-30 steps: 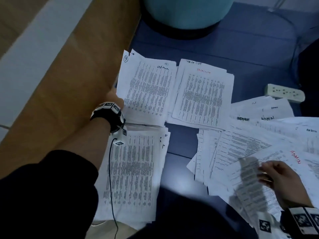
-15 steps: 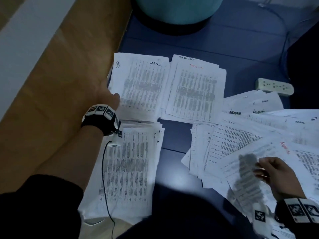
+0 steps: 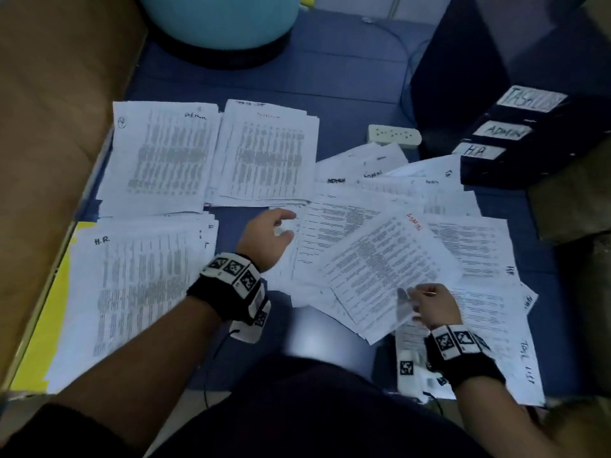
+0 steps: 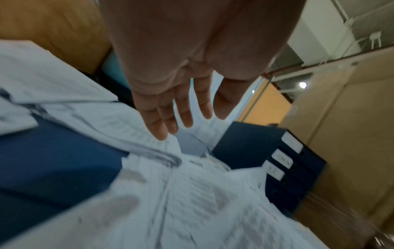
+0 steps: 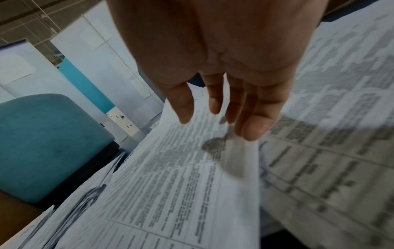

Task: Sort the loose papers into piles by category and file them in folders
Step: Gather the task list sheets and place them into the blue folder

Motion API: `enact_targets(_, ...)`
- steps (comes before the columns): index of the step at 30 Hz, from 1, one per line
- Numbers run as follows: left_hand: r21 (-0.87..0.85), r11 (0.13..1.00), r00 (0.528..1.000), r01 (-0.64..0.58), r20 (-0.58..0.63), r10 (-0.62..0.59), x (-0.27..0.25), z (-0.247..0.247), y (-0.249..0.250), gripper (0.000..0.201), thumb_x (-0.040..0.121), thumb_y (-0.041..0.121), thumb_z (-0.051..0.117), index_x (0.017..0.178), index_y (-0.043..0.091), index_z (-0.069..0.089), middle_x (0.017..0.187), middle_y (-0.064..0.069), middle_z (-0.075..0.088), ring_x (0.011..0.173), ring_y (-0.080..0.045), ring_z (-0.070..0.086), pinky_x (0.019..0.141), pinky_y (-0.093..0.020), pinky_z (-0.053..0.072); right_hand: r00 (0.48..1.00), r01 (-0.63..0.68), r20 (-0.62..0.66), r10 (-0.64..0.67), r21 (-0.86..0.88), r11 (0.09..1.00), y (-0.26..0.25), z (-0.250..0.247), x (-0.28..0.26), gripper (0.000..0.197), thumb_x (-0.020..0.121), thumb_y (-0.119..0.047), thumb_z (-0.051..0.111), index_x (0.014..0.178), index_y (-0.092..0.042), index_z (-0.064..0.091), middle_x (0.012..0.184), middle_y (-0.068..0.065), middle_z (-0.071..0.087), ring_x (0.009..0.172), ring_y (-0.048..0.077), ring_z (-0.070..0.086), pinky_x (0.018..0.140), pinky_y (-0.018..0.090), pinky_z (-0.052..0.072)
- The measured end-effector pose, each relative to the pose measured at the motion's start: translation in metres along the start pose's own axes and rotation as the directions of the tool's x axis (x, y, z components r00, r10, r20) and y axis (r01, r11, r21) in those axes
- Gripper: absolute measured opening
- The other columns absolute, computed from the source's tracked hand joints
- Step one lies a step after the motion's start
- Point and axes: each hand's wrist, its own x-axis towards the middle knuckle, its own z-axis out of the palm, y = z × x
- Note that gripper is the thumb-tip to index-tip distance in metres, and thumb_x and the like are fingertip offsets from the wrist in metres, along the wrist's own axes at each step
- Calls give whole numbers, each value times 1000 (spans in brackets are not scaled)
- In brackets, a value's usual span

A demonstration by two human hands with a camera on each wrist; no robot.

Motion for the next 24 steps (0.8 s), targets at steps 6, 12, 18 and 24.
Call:
enact_targets(6,111,991,974,80,201,-101,-5,79,10,40,89,9,59,129,14,55,130,-7,58,120,-21,53,96,-25,39,993,-119,0,119,80,990,27,-9,6,60,75,-29,77,120,-11,41,90,10,62,77,34,66,76,50,58)
enact_targets(12,219,965,946,145,254,-200,-17,103,1,52,87,12,61,137,17,47,141,0,49,131,-18,44,108,-29,32,996,-78,58,66,232,970,20,-20,5,44,84,-22,73,114,-3,47,85,21,68,54,24,60,56,33,48)
enact_targets(18,109,976,960,189,190,-207,-21,94,4,56,87,13,62,139,18,43,140,-5,50,128,-27,47,103,-35,40,977,193,61,-206,171,966,9,-36,0,16,90,-7,56,105,-8,62,89,11,68,71,27,63,73,44,54)
enact_targets(24,-91,976,966,199,187,-180,-19,83,22,63,88,16,66,143,21,34,131,-4,50,119,-24,53,90,-26,40,902,313,192,-388,328,891,-15,-68,-8,25,95,1,53,112,-15,61,98,0,70,82,18,65,62,25,51)
